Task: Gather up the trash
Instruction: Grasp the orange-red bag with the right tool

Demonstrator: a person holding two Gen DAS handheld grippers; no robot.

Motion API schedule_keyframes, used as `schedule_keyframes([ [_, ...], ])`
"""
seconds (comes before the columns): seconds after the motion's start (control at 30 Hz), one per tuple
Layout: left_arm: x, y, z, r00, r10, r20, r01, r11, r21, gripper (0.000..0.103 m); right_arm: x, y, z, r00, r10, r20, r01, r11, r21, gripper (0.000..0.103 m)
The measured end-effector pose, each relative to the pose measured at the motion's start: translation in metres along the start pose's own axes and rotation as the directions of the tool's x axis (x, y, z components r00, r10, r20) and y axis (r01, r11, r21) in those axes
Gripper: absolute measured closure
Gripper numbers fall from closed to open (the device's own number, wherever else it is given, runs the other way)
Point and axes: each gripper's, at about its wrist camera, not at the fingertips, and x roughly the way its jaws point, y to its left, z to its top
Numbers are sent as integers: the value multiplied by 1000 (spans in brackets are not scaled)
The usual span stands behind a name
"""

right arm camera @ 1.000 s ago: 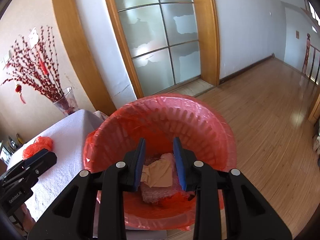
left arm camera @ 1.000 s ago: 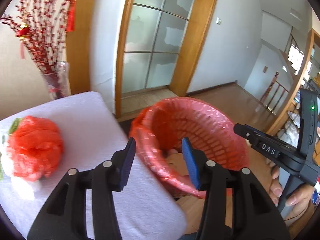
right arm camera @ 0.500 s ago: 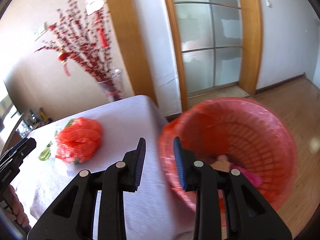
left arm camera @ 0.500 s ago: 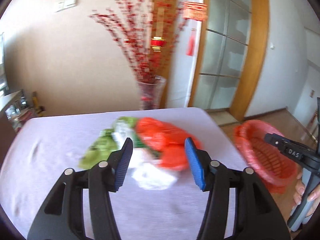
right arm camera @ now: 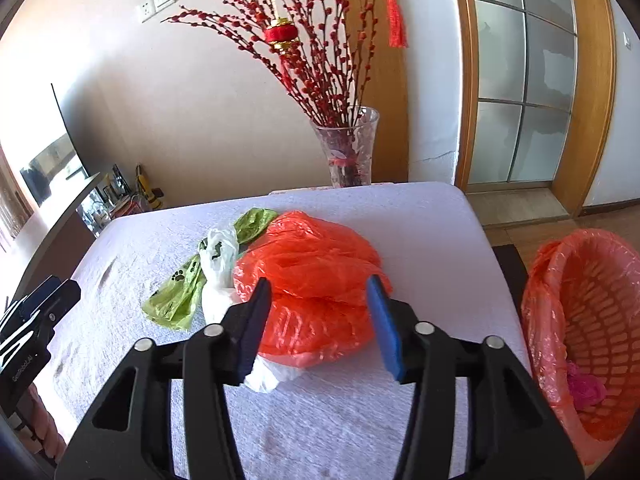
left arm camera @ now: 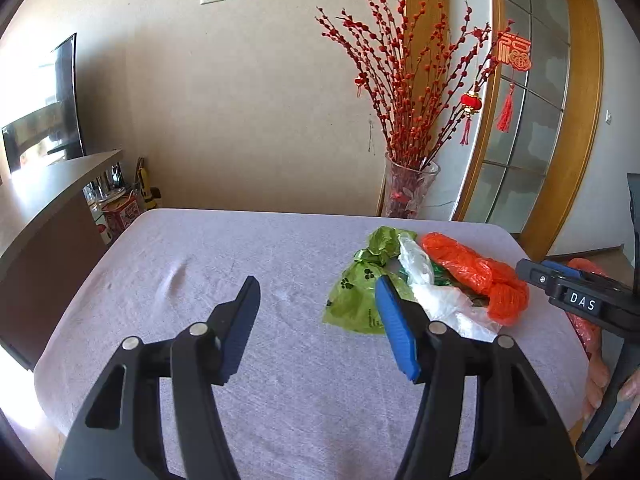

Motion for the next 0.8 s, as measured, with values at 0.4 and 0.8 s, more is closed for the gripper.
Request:
schedule_keyframes([
  [0.4,4,32,-6,999,4,-36,-6,998,-64,43,37,41,0,994,-104,-42,97,985,-144,33],
  [0.8,9,16,-9,998,-36,-57,35,999,-27,43,29,6,-4,995,-82,-62,81,996,-28,94],
])
